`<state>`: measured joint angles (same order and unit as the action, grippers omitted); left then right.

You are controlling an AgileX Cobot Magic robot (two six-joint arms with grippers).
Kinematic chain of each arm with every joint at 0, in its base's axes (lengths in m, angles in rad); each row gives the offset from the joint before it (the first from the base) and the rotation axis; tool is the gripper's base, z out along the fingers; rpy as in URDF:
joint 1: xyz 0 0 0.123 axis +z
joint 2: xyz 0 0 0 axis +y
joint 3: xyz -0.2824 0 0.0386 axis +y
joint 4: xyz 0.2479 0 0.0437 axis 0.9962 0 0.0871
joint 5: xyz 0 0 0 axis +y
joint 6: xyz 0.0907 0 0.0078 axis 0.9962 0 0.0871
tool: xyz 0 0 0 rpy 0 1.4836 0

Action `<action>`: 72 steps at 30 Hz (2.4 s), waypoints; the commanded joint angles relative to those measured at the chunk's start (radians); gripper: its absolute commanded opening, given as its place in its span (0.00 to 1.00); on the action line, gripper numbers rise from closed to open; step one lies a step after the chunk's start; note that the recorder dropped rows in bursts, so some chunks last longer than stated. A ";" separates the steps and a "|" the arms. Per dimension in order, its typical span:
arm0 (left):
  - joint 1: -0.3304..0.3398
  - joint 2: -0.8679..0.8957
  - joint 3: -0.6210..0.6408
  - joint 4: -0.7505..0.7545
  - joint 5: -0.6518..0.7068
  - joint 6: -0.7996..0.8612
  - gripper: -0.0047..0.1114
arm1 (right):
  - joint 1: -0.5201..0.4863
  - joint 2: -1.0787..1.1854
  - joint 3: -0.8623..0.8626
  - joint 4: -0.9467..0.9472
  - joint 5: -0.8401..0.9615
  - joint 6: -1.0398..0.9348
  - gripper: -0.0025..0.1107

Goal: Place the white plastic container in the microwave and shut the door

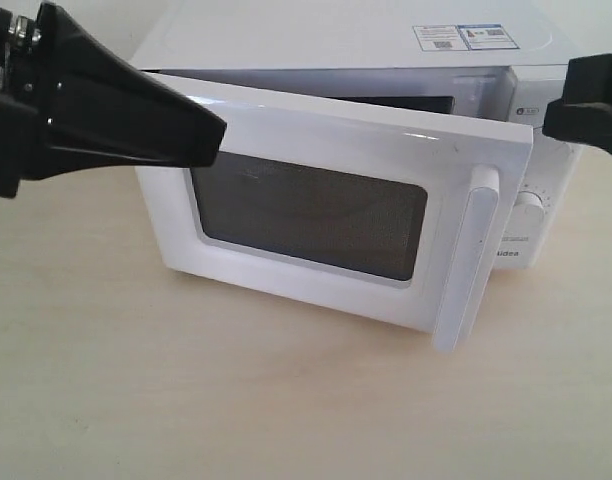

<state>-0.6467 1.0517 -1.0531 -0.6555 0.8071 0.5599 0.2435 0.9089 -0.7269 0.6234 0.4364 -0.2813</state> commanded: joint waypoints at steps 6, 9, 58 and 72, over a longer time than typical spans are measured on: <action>-0.002 0.001 0.004 -0.006 0.004 0.019 0.08 | 0.132 -0.048 -0.005 0.028 -0.127 0.037 0.02; -0.002 0.001 0.004 -0.006 0.004 0.032 0.08 | 0.273 -0.050 0.050 0.105 -0.298 0.044 0.02; -0.002 0.001 0.004 -0.017 0.026 0.035 0.08 | 0.733 0.605 0.074 0.589 -1.445 0.041 0.02; -0.002 0.001 0.004 -0.022 0.030 0.035 0.08 | 0.623 0.605 -0.008 0.564 -1.344 -0.021 0.02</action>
<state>-0.6467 1.0517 -1.0531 -0.6694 0.8345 0.5915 0.8761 1.5116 -0.7197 1.2003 -0.9033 -0.2791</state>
